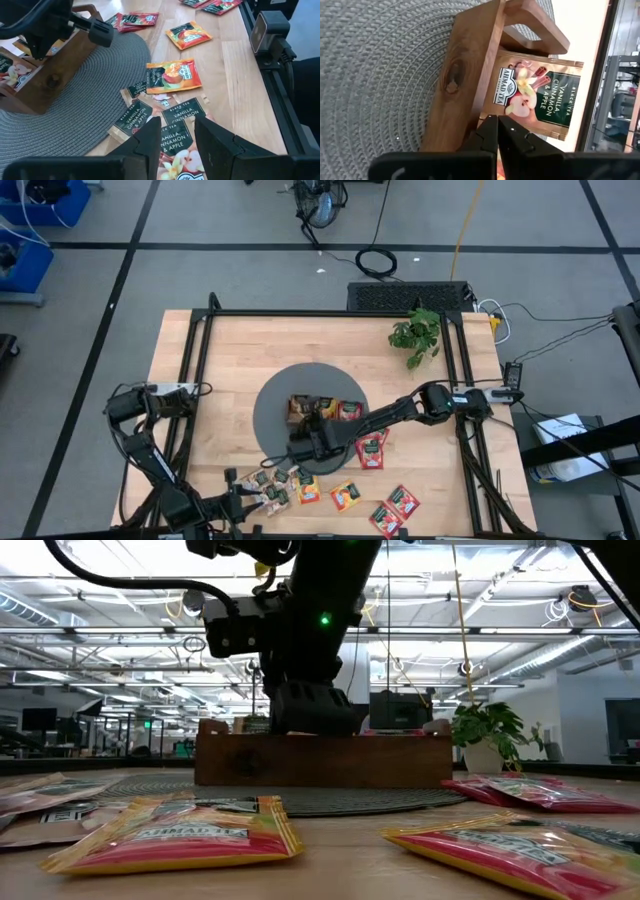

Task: Pick & Place Tea
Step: Put the middle yellow tea sachet into the middle section of the wooden organizer

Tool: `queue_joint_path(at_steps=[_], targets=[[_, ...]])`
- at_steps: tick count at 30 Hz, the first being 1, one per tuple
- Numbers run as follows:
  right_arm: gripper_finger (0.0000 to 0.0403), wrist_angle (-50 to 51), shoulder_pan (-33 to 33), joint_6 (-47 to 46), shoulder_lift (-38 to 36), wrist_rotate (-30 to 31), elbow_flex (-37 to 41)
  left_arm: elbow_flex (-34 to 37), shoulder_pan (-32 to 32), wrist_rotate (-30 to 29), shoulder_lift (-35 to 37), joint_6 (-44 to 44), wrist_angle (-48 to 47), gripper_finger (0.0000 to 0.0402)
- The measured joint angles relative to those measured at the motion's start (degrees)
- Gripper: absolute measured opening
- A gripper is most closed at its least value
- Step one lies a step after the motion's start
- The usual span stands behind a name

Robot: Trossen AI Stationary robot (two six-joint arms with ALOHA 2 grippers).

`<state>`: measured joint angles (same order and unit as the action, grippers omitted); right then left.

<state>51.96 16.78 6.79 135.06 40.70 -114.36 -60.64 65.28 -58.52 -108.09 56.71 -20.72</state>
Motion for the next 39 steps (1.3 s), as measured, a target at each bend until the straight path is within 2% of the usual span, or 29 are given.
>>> queue_joint_path(at_steps=[9,14,19,27,32,36,39], targets=[[0.0001,3.8,0.9,-2.4,-0.4,3.9,0.4,0.0,0.0,0.0,0.0,0.0,0.0,0.0124],[0.0001,8.5,1.2,-7.3,-0.8,2.9,0.4,0.0,0.0,0.0,0.0,0.0,0.0,0.0124],[0.0001,8.4,1.0,-8.8,-1.4,3.3,0.4,0.0,-0.2,0.0,0.0,0.0,0.0,0.0124],[0.0000,8.2,2.9,-9.4,-4.2,9.1,0.3,0.0,-0.4,-0.1,0.0,0.1,0.5,0.0124],[0.0000,3.0,1.9,-8.6,-4.7,4.2,1.8,0.0,-0.4,0.0,0.0,0.2,1.1,0.0124],[0.0000,-2.6,0.5,-5.9,-4.6,3.0,7.1,0.0,-0.4,-0.1,0.0,-0.2,1.1,0.0124],[0.0000,-3.6,-0.6,-7.2,-4.7,3.1,10.1,0.0,-0.4,-0.1,0.0,-0.7,1.2,0.0124]])
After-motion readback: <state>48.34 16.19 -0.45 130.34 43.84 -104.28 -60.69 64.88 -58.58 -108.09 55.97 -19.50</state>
